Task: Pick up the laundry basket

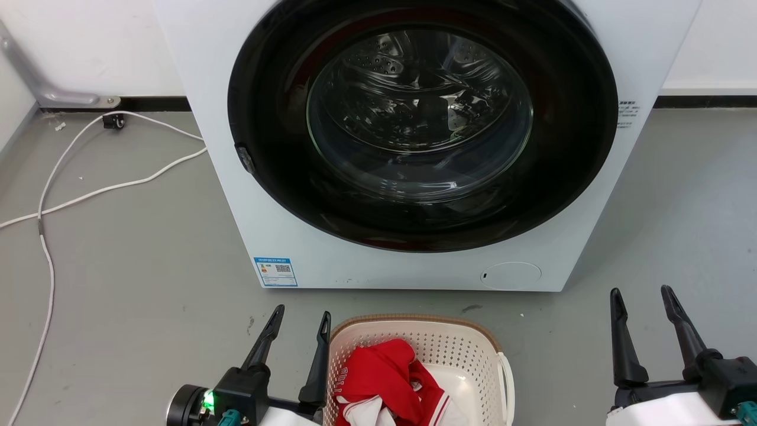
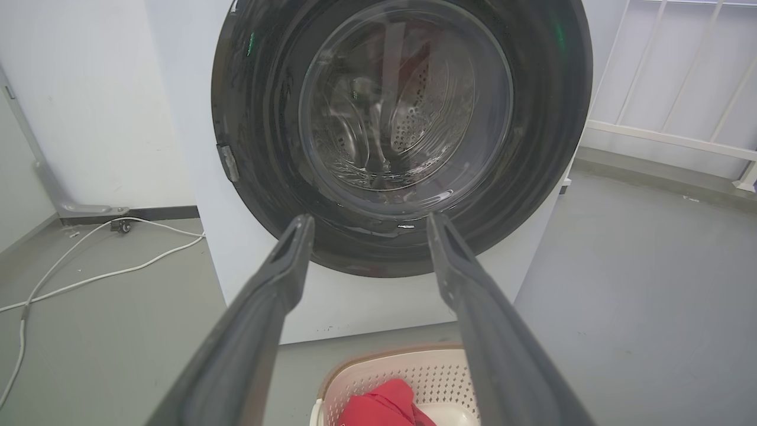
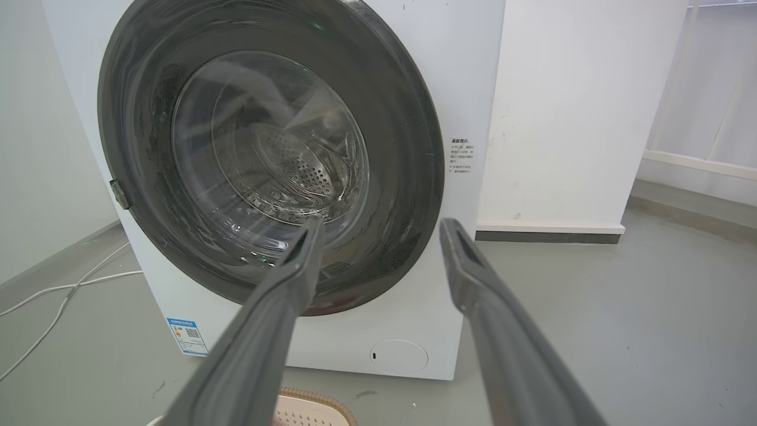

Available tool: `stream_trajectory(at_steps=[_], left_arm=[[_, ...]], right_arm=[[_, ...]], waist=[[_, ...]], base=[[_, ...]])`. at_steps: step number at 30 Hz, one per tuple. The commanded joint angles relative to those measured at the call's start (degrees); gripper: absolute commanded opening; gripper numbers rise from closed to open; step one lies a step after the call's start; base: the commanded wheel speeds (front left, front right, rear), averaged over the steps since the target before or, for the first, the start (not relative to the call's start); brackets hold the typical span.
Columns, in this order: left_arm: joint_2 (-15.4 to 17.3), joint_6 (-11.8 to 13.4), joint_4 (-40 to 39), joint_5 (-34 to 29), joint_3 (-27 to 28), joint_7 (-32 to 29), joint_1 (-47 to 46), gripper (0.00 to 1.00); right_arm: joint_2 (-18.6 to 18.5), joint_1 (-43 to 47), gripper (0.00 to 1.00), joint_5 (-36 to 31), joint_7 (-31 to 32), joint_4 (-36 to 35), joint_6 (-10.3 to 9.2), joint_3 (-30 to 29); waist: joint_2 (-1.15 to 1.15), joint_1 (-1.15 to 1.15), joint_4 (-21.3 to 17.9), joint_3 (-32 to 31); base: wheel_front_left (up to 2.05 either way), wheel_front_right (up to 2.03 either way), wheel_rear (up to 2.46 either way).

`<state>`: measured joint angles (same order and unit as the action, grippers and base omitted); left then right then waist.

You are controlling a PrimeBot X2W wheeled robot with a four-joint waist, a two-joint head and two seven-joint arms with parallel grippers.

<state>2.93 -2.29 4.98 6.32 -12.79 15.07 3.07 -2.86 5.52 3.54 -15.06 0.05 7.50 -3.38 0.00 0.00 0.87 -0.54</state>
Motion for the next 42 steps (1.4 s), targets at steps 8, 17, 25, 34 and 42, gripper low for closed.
stream_trajectory(at_steps=[8, 17, 25, 34, 42], left_arm=[[-0.06, -0.14, 0.87, 0.43, -0.03, 0.16, -0.57, 1.0], [0.19, -0.88, 4.34, 0.07, 2.76, 0.15, -6.75, 1.0], [2.2, -3.21, 14.11, 1.93, 5.29, 0.15, -17.11, 1.0], [5.65, -4.22, 35.93, 3.1, 5.83, -2.13, -34.76, 1.0], [6.62, -5.04, 48.38, 4.22, 2.39, -5.15, -44.15, 1.0]], right_arm=[[-0.03, -0.55, 1.0, -0.44, -0.17, 1.18, -0.02, 0.39], [-0.02, -6.76, 1.0, 0.36, 0.22, 3.08, -0.02, 1.29], [0.0, -15.26, 1.0, 0.34, 2.59, 9.5, -0.02, 2.23], [-0.01, -30.21, 1.0, 2.95, 6.36, 24.09, -0.02, 4.78], [-0.01, -40.42, 1.0, 3.71, 8.34, 37.97, -0.03, 6.6]], waist=[[0.0, 0.0, -0.52, 2.37], [0.0, 0.0, -2.61, 14.55], [0.0, 0.0, -3.38, 26.35], [0.0, 0.0, -3.12, 37.6], [0.0, 0.0, -2.55, 42.92]], base=[[0.0, 0.0, 0.0], [0.0, 0.0, 0.0], [0.0, 0.0, 0.0], [0.0, 0.0, 0.0], [0.0, 0.0, 0.0]])
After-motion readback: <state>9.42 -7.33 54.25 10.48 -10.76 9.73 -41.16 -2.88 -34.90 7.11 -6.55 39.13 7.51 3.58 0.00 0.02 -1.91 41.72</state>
